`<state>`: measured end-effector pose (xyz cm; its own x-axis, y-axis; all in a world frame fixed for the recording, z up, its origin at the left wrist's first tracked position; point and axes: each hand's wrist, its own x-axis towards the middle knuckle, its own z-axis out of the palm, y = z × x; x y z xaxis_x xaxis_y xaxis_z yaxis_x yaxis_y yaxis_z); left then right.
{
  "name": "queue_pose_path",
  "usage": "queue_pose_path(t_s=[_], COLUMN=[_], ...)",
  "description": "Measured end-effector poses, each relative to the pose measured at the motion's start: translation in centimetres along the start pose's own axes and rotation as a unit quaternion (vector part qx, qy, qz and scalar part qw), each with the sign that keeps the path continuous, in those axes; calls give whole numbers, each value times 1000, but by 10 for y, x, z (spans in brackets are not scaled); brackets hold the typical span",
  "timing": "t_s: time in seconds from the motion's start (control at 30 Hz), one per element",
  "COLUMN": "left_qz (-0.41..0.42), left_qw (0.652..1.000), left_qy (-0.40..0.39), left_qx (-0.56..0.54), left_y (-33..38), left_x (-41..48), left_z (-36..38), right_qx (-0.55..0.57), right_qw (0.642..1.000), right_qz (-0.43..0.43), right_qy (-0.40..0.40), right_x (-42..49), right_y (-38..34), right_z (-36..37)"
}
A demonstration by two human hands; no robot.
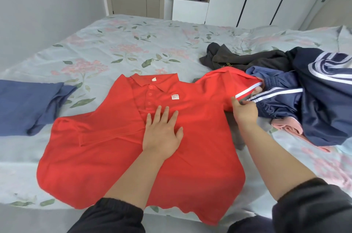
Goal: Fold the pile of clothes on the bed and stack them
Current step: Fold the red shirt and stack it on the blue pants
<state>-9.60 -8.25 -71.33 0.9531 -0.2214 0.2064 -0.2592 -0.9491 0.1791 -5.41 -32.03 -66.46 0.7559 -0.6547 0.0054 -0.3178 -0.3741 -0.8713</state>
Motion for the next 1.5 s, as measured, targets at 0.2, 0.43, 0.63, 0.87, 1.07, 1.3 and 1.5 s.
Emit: queue_pose_path(t_s=[0.2, 0.43, 0.63, 0.87, 1.07, 1.3, 1.5], left_qz=[35, -107, -151, -122, -90, -88, -9], left_qw=[997, 990, 983, 988, 996, 980, 993], left_qy=[30, -53, -80, -71, -10, 55, 40], left_qx=[69, 71, 69, 57, -26, -170, -115], left_y=[-6, -50, -84, -99, -89, -65, -37], left_x=[-4, -15, -36, -46, -35, 21, 71], left_z=[-13, -33, -43, -42, -43, -45, -40], right_qx=[17, 64, -88, -310, -304, -240, -221], right_qw=[995, 984, 860, 798, 805, 834, 845], right_qz=[86, -160, -458, -449, -430, -395, -375], right_qy=[-55, 42, -206, -255, -272, -301, -311], right_x=[5, -27, -91, -115, -117, -105, -99], right_y=[-11, -43, -44, -13, -11, -14, -14], right_z=[-4, 12, 54, 65, 58, 46, 48])
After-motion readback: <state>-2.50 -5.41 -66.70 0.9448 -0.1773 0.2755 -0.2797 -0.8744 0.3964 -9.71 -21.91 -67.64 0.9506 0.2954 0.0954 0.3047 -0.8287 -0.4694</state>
